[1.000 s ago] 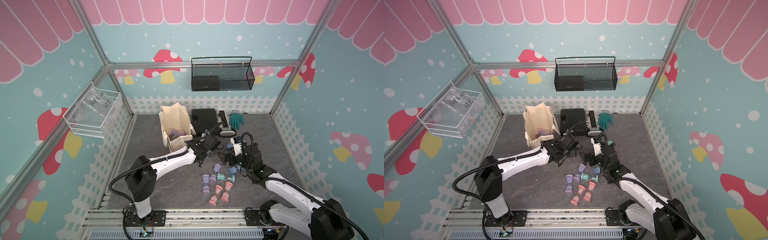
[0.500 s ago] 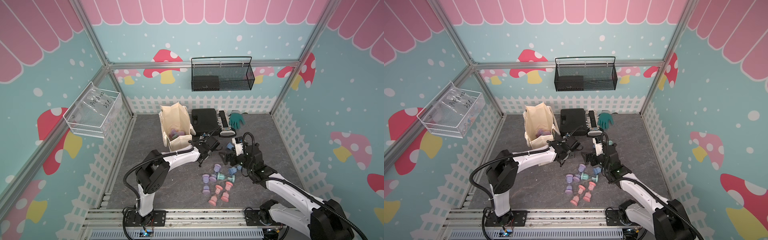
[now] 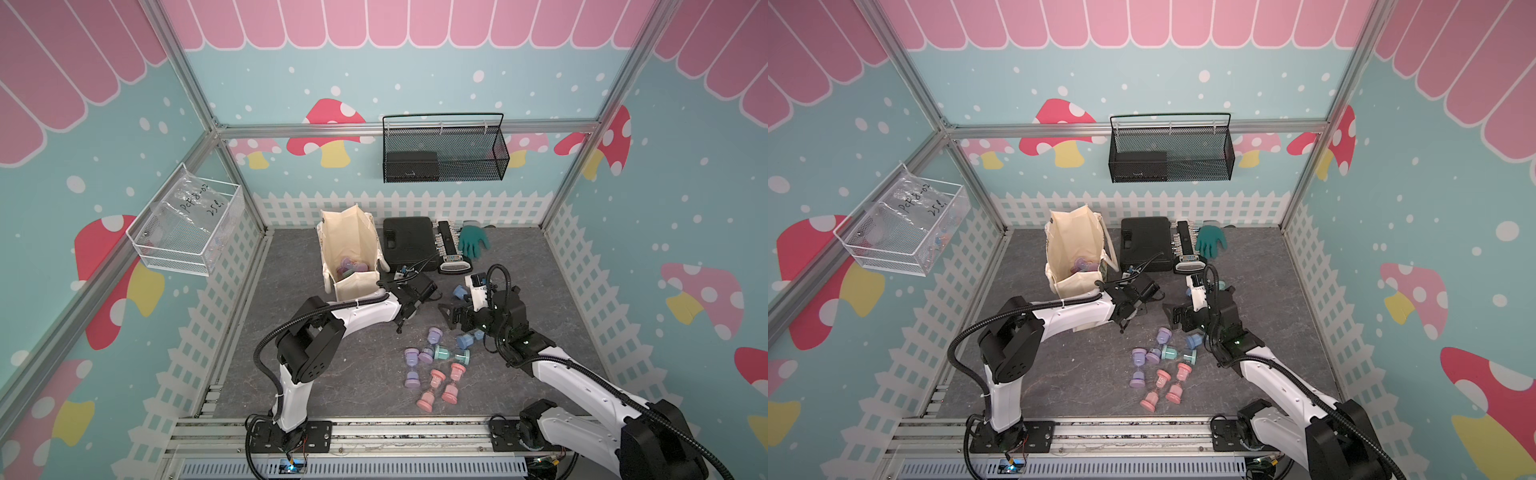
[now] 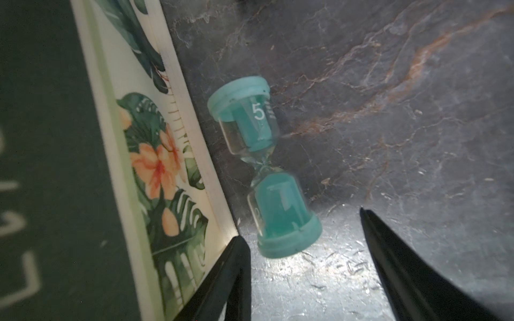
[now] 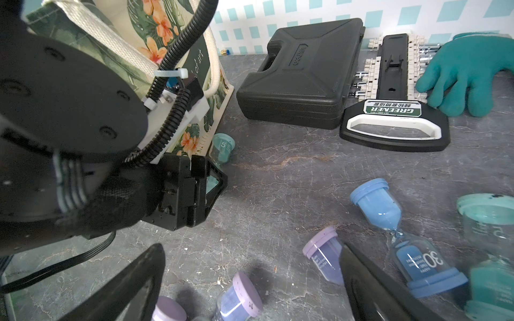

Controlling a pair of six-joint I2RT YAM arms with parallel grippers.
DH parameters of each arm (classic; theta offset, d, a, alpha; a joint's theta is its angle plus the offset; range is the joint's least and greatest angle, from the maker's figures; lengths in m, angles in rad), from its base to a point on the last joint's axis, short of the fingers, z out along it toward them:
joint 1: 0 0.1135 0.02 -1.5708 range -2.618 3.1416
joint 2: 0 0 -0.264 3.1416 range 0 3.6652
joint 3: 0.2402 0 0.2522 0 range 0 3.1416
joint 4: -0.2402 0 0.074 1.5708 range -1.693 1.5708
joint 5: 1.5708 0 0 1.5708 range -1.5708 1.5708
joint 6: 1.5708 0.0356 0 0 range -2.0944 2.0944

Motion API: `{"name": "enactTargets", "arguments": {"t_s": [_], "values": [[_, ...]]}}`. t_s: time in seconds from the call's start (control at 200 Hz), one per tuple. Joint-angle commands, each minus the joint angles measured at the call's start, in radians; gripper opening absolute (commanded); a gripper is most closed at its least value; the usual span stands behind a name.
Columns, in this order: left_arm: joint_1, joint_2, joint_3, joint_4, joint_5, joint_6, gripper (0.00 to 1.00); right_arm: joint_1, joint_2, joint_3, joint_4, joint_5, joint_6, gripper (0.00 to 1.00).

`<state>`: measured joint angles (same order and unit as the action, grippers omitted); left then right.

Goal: Put the hourglass into the canvas bag
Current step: Pick up the hourglass from the center of the board.

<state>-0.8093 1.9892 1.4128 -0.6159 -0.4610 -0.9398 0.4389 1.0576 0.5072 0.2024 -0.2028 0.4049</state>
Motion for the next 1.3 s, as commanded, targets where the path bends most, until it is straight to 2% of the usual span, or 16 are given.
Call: {"name": "enactTargets", "arguments": {"t_s": [0.0,0.265,0.635,1.161,1.296], "values": [[0.013,0.031,-0.021,0.02,-0.026,-0.043,0.71,-0.007,0.001,-0.018,0.022,-0.011,0.008,1.0],[0.03,0.092,0.004,0.026,0.011,-0.032,0.68,-0.01,0.009,-0.017,0.026,-0.015,0.009,1.0],[0.033,0.142,0.011,0.045,0.062,-0.026,0.56,-0.019,0.02,-0.014,0.043,-0.035,0.019,1.0],[0.032,0.086,0.0,0.072,0.086,-0.001,0.33,-0.029,0.009,0.003,0.039,-0.05,0.019,1.0],[0.026,0.055,-0.002,0.073,0.097,0.009,0.32,-0.03,-0.001,0.001,0.041,-0.044,0.018,1.0]]}}
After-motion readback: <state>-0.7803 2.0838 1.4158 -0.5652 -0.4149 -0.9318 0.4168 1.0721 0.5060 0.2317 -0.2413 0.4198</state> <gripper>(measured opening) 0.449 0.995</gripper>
